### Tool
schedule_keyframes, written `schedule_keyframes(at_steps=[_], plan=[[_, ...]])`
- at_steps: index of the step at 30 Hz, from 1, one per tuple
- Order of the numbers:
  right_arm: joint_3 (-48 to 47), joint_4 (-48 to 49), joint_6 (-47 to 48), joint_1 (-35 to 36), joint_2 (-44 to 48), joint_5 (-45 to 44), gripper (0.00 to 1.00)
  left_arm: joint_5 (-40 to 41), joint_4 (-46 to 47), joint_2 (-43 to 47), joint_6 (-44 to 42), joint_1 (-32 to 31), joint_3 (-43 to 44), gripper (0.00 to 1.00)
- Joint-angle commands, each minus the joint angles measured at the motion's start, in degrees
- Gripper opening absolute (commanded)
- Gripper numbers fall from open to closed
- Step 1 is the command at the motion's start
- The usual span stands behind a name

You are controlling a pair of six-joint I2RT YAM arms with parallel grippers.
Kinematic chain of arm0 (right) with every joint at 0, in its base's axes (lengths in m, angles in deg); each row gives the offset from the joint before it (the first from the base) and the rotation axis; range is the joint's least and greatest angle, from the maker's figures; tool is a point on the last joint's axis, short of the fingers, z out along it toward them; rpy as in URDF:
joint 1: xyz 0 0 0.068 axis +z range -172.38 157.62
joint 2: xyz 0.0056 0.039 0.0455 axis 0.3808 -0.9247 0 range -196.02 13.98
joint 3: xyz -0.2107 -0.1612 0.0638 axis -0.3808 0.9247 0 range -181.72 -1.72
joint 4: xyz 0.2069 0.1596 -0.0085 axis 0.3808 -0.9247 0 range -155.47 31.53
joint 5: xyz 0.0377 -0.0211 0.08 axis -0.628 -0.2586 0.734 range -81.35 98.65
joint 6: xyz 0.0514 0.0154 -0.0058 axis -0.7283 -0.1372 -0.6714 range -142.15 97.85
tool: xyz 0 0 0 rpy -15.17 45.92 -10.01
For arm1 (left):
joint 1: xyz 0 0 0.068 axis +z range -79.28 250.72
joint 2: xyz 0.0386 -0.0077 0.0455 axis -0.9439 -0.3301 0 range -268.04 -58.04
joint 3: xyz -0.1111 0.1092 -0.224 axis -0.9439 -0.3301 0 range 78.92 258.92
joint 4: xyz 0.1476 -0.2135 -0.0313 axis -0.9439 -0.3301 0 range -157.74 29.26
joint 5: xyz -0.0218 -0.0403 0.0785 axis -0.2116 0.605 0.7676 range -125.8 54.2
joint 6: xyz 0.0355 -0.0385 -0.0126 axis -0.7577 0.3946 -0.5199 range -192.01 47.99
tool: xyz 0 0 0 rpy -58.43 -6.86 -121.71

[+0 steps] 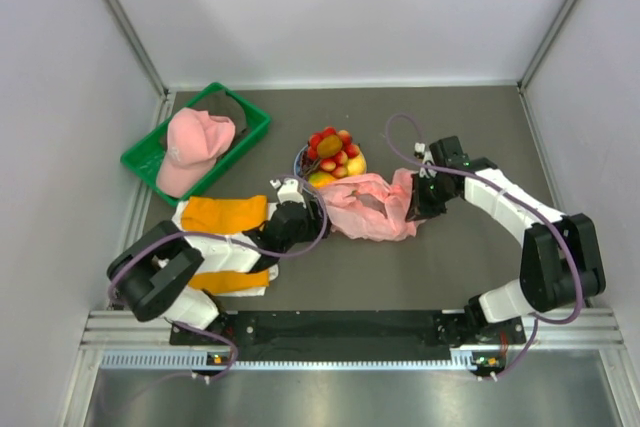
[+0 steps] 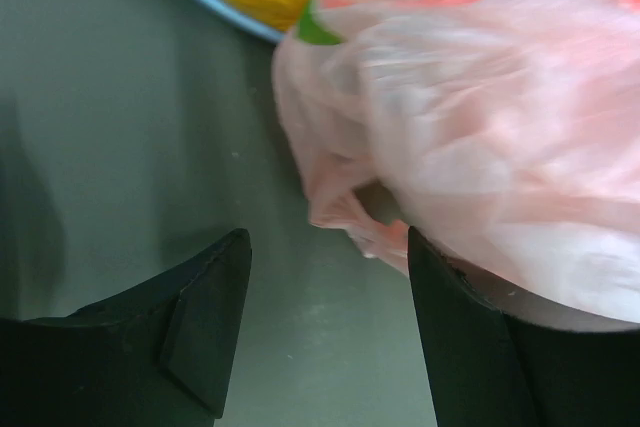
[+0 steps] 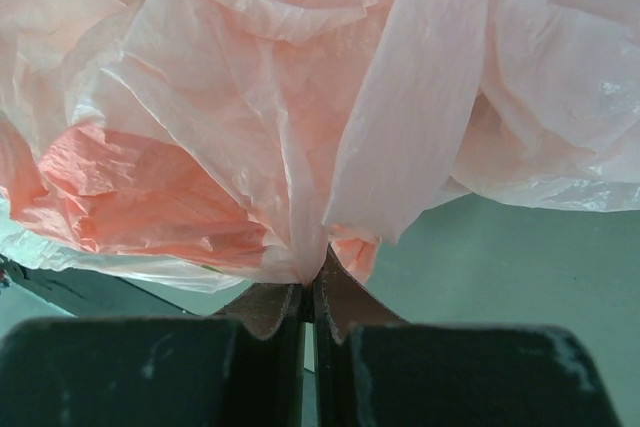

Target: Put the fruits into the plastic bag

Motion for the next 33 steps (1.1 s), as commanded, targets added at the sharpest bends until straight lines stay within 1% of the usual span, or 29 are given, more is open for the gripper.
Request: schedule_keyframes(at_steps=[1, 3, 7, 9, 11, 12, 13, 14, 15, 17, 18, 20, 22, 24, 26, 27, 28, 31, 32, 33], plan=[[0.8, 1.7, -0.3, 0.3, 1.1, 1.0, 0.00, -1.7, 3.6, -4.7, 0.9, 1.3, 0.8, 0.68], [1.2, 1.7, -0.2, 0.4, 1.1, 1.0, 0.00, -2.6, 6.2, -6.6, 1.1, 1.3, 1.3, 0.67], [1.9, 2.5, -0.4, 0.4, 1.1, 1.4, 0.00, -2.3, 7.3, -9.7, 1.7, 1.7, 2.8, 0.66], [2.1, 2.8, -0.6, 0.4, 1.2, 1.3, 0.00, -2.1, 8.3, -11.1, 2.1, 1.9, 3.2, 0.61], [2.2, 2.4, -0.6, 0.4, 1.9, 1.1, 0.00, -1.2, 9.4, -11.8, 2.5, 2.0, 3.4, 0.54], [2.1, 2.3, -0.8, 0.4, 2.4, 1.0, 0.00, -0.2, 9.4, -12.0, 2.4, 2.0, 3.5, 0.45], [1.9, 1.0, -0.9, 0.4, 3.1, 0.4, 0.00, 0.3, 9.9, -12.0, 2.1, 2.0, 3.6, 0.39], [1.8, 0.2, -1.1, 0.4, 3.8, -0.1, 0.00, 0.7, 10.0, -12.0, 1.9, 2.0, 3.9, 0.32], [1.2, -0.8, -1.3, 0.4, 6.1, -0.5, 0.00, 1.2, 9.9, -11.2, 1.2, 2.0, 4.2, 0.19], [-0.2, -4.0, -1.9, 0.3, 9.1, -1.3, 0.00, 1.3, 8.5, -9.5, -0.3, 2.0, 5.0, 0.08], [-0.8, -5.0, -2.1, 0.4, 12.0, -1.5, 0.00, 1.3, 7.5, -7.0, -1.7, 2.0, 5.3, 0.00], [-3.7, -8.9, -2.6, 0.9, 15.1, -3.4, 0.00, 1.0, 3.8, -3.6, -3.6, 2.0, 6.2, 0.00], [-6.1, -11.4, -2.9, 1.9, 18.6, -5.3, 0.00, -0.1, -1.2, 2.5, -6.6, 1.9, 7.6, 0.00], [-8.7, -12.9, -3.3, 2.2, 20.4, -5.4, 0.00, -1.6, -9.5, 8.5, -10.3, 1.9, 10.8, 0.00], [-9.1, -11.9, -3.9, 2.2, 21.7, -5.8, 0.00, -3.0, -17.1, 11.7, -13.2, 1.9, 15.5, 0.00], [-9.2, -11.7, -3.8, 2.0, 21.5, -7.1, 0.00, -3.6, -18.3, 11.9, -14.1, 2.0, 16.8, 0.00], [-9.6, -11.8, -3.7, 1.9, 19.2, -7.8, 0.00, -3.5, -20.8, 11.7, -14.5, 2.1, 20.5, 0.00], [-16.8, -15.3, -1.9, 0.8, 13.9, -9.5, 0.00, -6.4, -27.4, 6.9, -17.9, 4.1, 27.5, 0.00], [-26.3, -17.6, -0.3, 0.8, 10.3, -11.5, 0.00, -9.0, -29.1, 3.1, -20.2, 4.9, 35.3, 0.00], [-33.4, -20.3, 0.6, 0.8, 7.5, -16.4, 0.00, -8.8, -33.7, 1.3, -21.9, 5.6, 40.7, 0.00]])
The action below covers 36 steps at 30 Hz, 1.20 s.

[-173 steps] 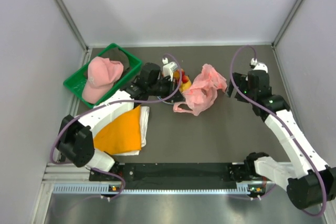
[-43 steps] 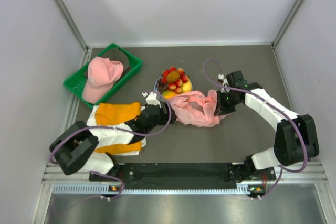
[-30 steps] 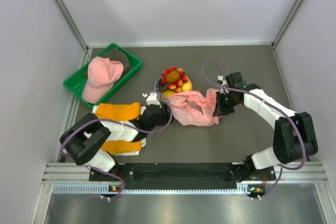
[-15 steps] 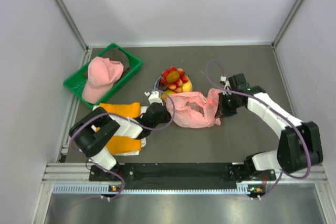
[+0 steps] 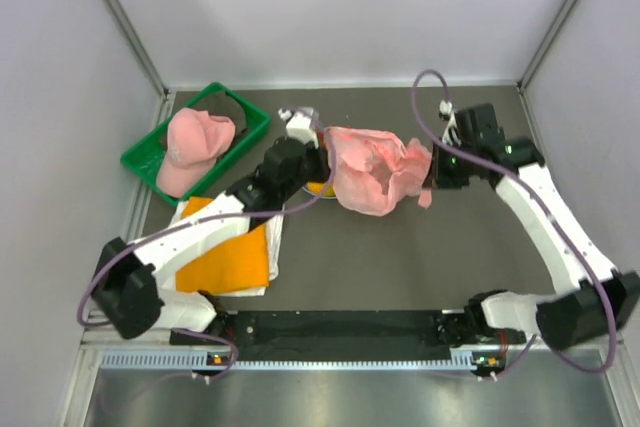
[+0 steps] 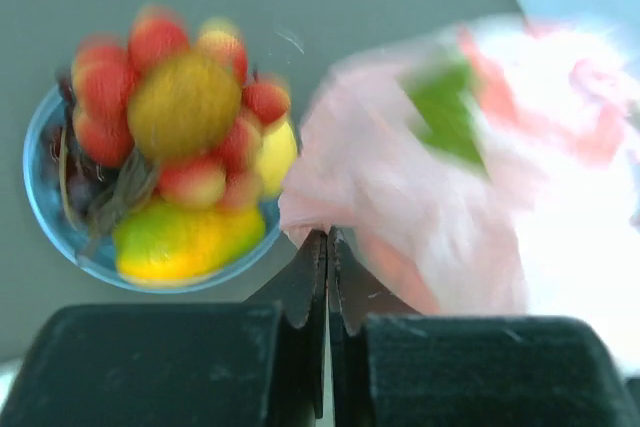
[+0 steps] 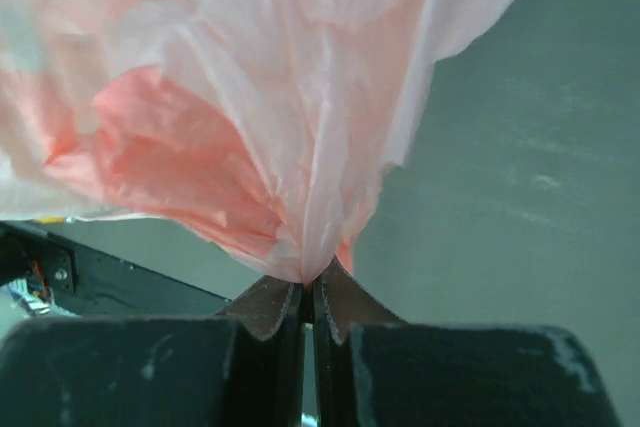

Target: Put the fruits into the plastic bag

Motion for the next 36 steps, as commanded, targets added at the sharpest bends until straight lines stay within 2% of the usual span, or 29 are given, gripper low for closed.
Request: schedule_keyframes(at_steps=[1, 2, 3, 4, 5, 6, 7, 8, 9, 11, 12, 16, 19, 22, 28, 33, 35, 36], plan=[[-28.7, -14.9, 3.8, -0.2, -11.9, -11.7, 0.00, -3.8, -16.4, -9.5, -10.1, 2.6, 28.7, 0.00], [-50.6, -19.0, 4.8, 0.4, -17.9, -13.8, 0.00, -3.8, -18.4, -12.8, -14.1, 2.5, 36.7, 0.00], [-63.7, -23.6, 5.2, 1.1, -21.0, -15.3, 0.00, -4.5, -20.4, -14.1, -15.7, 1.7, 44.5, 0.00], [-77.6, -29.0, 5.3, 1.9, -24.3, -15.2, 0.00, -4.8, -21.0, -15.0, -17.1, 0.7, 57.4, 0.00], [-98.2, -28.7, 5.2, 4.2, -26.9, -13.9, 0.00, -4.3, -19.3, -14.8, -21.3, -0.6, 61.6, 0.00], [-98.7, -26.0, 4.1, 4.5, -24.4, -10.2, 0.00, -1.5, -17.1, -13.8, -23.1, -4.2, 63.9, 0.00], [-92.4, -14.0, 2.8, 4.6, -18.4, -9.1, 0.00, -0.9, -10.8, -12.5, -24.8, -5.5, 63.3, 0.00], [-68.9, -6.0, 1.4, 4.6, -12.0, -8.6, 0.00, -0.9, -7.8, -9.4, -25.7, -6.3, 61.3, 0.00], [-56.6, 1.7, 0.8, 4.6, 1.0, -10.1, 0.00, -0.7, -6.1, -8.0, -25.0, -6.5, 58.9, 0.00], [-34.8, 11.5, -0.3, 4.5, 7.5, -14.8, 0.00, 0.6, -4.4, -6.2, -23.9, -6.5, 51.4, 0.00], [-31.3, 10.4, -0.4, 4.5, 9.1, -19.6, 0.00, 2.7, -4.9, -6.4, -23.8, -6.4, 48.8, 0.00], [-16.2, 7.6, -1.4, 4.4, 8.7, -22.0, 0.00, 5.0, -8.4, -9.6, -21.6, -6.3, 36.7, 0.00], [-9.8, 6.9, -3.2, 4.5, 8.6, -23.6, 0.00, 8.1, -10.9, -11.9, -19.7, -6.3, 34.1, 0.00], [-7.3, 5.5, -4.4, 4.3, 8.6, -24.6, 0.00, 9.6, -12.7, -13.2, -19.2, -6.2, 33.7, 0.00], [-9.8, 1.2, -4.9, 4.3, 9.2, -27.3, 0.00, 12.8, -13.1, -13.7, -20.2, -6.2, 33.7, 0.00], [-13.2, -6.4, -5.1, 4.4, 10.6, -39.3, 0.00, 16.3, -15.6, -12.8, -20.6, -6.2, 33.2, 0.00], [-13.2, -8.7, -5.3, 4.3, 11.1, -43.1, 0.00, 15.2, -20.4, -13.6, -20.2, -5.7, 34.7, 0.00], [-12.8, -9.1, -5.4, 4.2, 11.2, -43.4, 0.00, 14.2, -23.1, -14.7, -19.8, -5.6, 38.1, 0.00]])
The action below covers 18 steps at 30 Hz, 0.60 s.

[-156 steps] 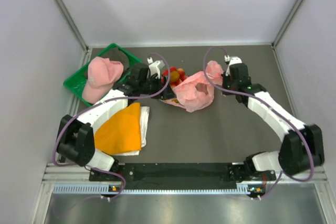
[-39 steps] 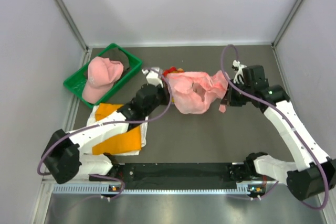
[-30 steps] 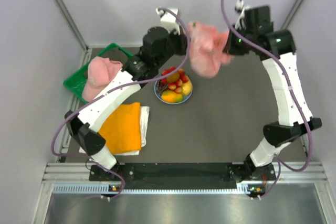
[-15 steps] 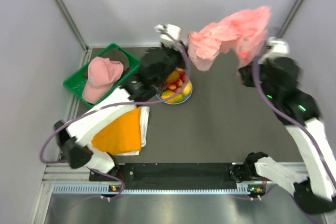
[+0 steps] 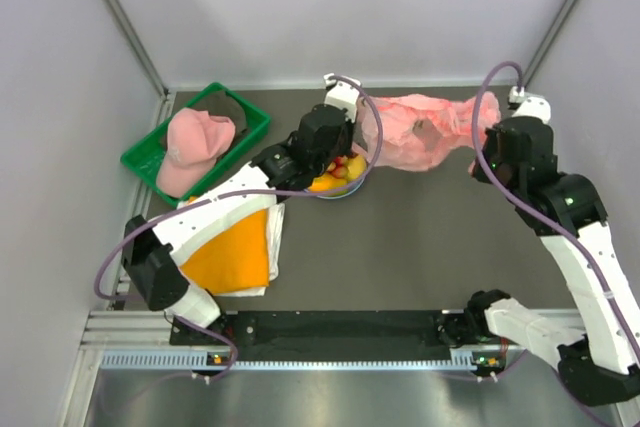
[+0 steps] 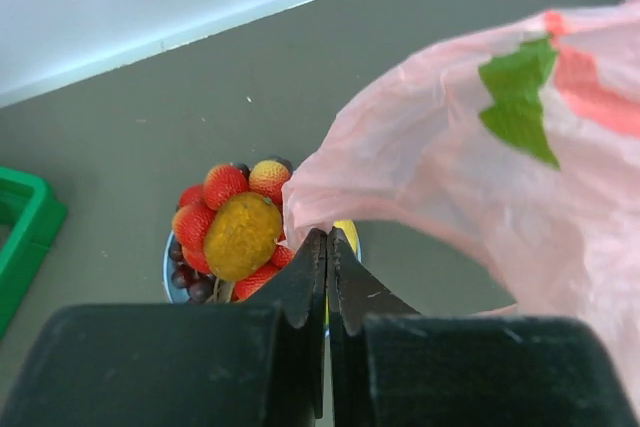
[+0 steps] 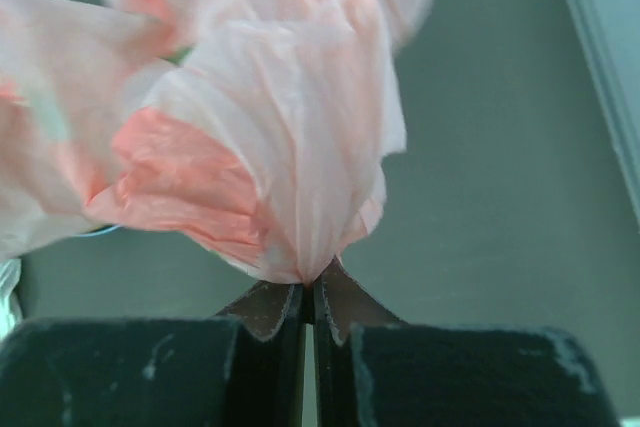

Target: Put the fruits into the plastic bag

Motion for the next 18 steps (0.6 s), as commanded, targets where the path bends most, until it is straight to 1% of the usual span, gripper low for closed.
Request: schedule_keyframes(at_steps=[1, 2, 5, 7, 9, 12, 14, 15, 16, 17, 18], plan=[[-0.4, -6.3, -1.4, -0.4, 1.0, -9.4, 0.00, 0.1, -7.6, -1.6, 1.0, 0.5, 7.6, 0.00], [0.5, -6.2, -1.7, -0.4, 1.0, -7.6, 0.00, -1.0, -11.0, -2.4, 1.4, 0.5, 8.1, 0.00], [4.7, -5.3, -2.5, -0.5, 1.0, -2.7, 0.00, -4.7, -13.4, -4.4, 4.0, 0.9, 7.1, 0.00], [7.2, -6.1, -3.4, -0.4, 1.2, -2.1, 0.00, -6.7, -14.1, -5.2, 5.3, 1.1, 5.6, 0.00], [7.8, -8.1, -4.0, -0.4, 1.2, -2.8, 0.00, -8.3, -14.6, -5.5, 5.9, 1.2, 4.4, 0.00], [8.2, -8.3, -4.0, -0.4, 2.4, -3.4, 0.00, -12.1, -15.6, -6.3, 6.3, 1.7, 3.9, 0.00], [8.0, -7.7, -3.5, -0.4, 2.1, -3.4, 0.24, -13.6, -16.8, -8.0, 6.5, 2.3, 4.0, 0.00], [7.8, -6.9, -3.4, -0.4, 1.6, -3.0, 0.38, -14.1, -17.8, -8.6, 6.6, 2.6, 3.9, 0.00], [7.5, -6.7, -3.1, -0.4, 1.1, -2.3, 0.59, -14.5, -18.4, -10.0, 6.6, 3.2, 3.7, 0.00], [7.0, -6.4, -2.7, -0.4, -0.1, -0.6, 0.64, -14.9, -18.7, -10.5, 6.6, 3.3, 3.5, 0.00], [5.7, -5.7, -2.2, -0.4, -0.5, 0.7, 0.67, -14.9, -19.2, -10.8, 6.5, 3.4, 3.3, 0.00]])
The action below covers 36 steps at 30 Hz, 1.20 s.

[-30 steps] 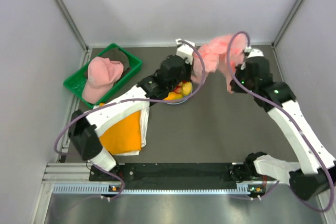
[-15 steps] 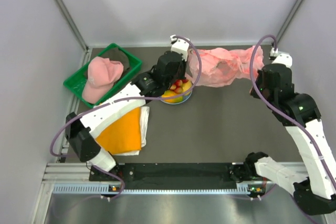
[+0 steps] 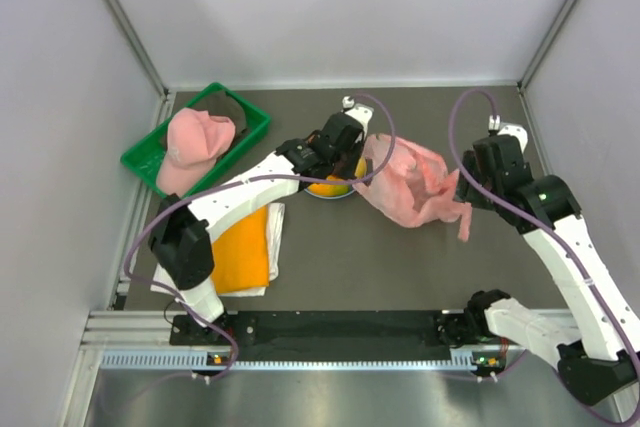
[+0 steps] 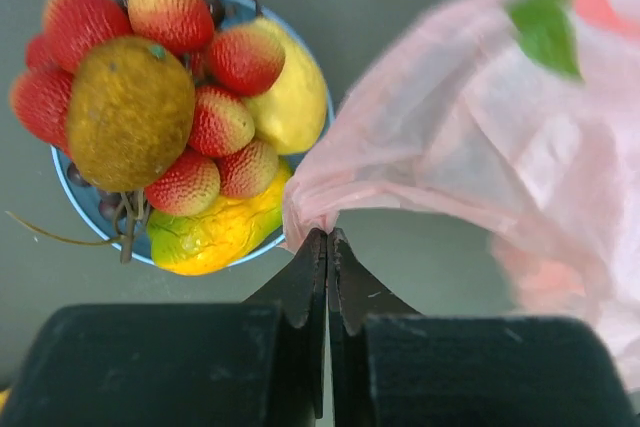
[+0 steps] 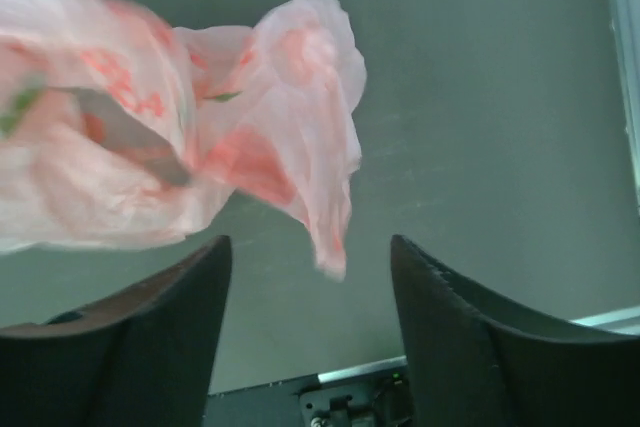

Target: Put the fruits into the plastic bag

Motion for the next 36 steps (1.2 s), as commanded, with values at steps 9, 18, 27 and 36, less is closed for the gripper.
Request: schedule_keyframes(at_steps=[9, 18, 27, 36], plan=[[-2.3, 25.4, -1.0, 1.7, -2.6, 32.3, 0.68, -3.9, -1.0, -1.2, 2.0, 2.2, -4.2, 0.00], [8.4, 40.9, -9.9, 16.8, -8.6, 36.3, 0.57, -6.6, -1.0, -2.9, 2.5, 3.5, -3.3, 0.00], [14.2, 40.1, -12.1, 18.5, -12.7, 19.7, 0.55, -6.5, -0.9, -1.5, 2.8, 4.0, -4.2, 0.00], [12.0, 41.2, -11.1, 15.3, -23.9, 3.4, 0.53, -13.6, 4.9, 3.1, 1.9, 4.0, -9.3, 0.00]])
